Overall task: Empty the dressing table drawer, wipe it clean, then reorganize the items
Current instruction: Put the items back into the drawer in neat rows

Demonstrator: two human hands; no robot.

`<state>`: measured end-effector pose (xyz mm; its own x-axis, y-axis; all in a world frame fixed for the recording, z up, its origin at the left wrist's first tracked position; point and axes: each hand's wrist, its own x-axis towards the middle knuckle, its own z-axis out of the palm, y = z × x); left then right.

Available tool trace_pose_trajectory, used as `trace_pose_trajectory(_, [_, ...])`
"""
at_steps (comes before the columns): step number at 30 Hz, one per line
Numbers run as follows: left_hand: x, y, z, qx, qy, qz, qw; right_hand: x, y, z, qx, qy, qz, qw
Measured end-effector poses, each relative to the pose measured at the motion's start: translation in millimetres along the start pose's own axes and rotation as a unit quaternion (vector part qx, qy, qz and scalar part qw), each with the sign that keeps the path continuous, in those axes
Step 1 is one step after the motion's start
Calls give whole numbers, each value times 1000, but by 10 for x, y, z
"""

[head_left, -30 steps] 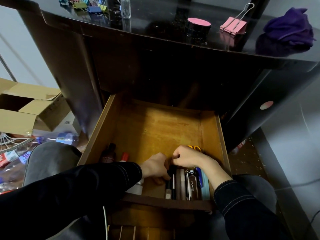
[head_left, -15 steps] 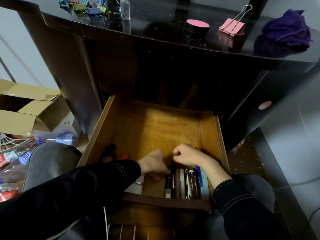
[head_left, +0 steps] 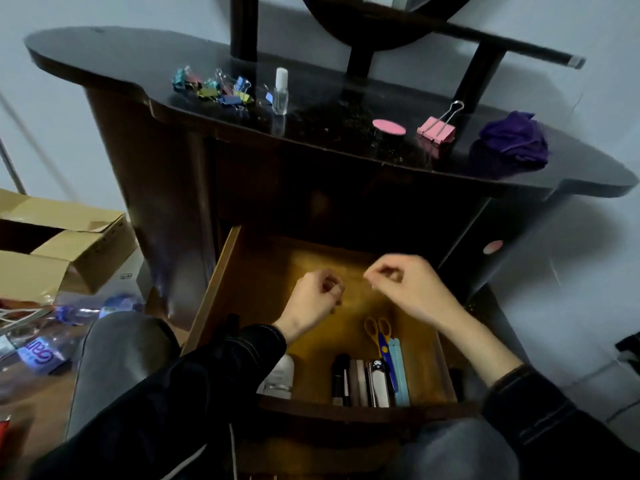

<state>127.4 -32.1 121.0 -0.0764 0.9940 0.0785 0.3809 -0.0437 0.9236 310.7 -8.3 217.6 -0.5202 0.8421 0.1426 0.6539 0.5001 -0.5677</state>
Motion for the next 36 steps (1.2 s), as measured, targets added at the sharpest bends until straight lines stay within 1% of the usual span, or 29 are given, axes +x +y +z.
trace_pose_trajectory(3, [20, 309, -245, -39, 58, 82, 994, 139, -436, -486, 91, 123, -69, 986])
trace_pose_trajectory(5, [32, 534, -454, -38, 83, 131, 987, 352, -636, -725, 138, 180, -94, 969])
trace_pose_trajectory(6, [47, 667, -590, -27, 95, 156, 983, 502, -732, -831, 142, 199, -98, 965])
trace_pose_trajectory(10, [35, 1065, -982, 2, 143, 223, 964, 1028, -773, -989, 126, 204, -52, 969])
trace_pose_trajectory(14, [79, 1353, -1376, 48, 201, 269, 941, 1283, -671, -997, 122, 205, 0, 971])
trace_pose_trajectory(17, [199, 1486, -1633, 106, 271, 272, 917, 1333, -640, -995, 84, 176, 9, 981])
trace_pose_trajectory(19, [336, 1574, -1771, 152, 301, 242, 910, 1344, -629, -1011, 113, 156, 13, 981])
trace_pose_trajectory(21, [505, 1673, -1868, 158, 289, 196, 923, 1364, -607, -1057, 167, 164, 24, 972])
trace_pose_trajectory(24, [773, 1791, -1935, 163, 238, 124, 949, 1389, -593, -1137, 260, 189, 53, 946])
trace_pose_trajectory(27, [979, 1838, -1934, 162, 201, 70, 964, 1411, -609, -1148, 280, 190, 54, 940])
trace_pose_trajectory(31, [1111, 1799, -1826, 130, 197, 78, 969, 1446, -604, -1138, 238, 181, 51, 953])
trace_pose_trajectory(36, [1165, 1883, -1629, 85, 141, 104, 981, 1481, -573, -1156, 223, 147, 49, 963])
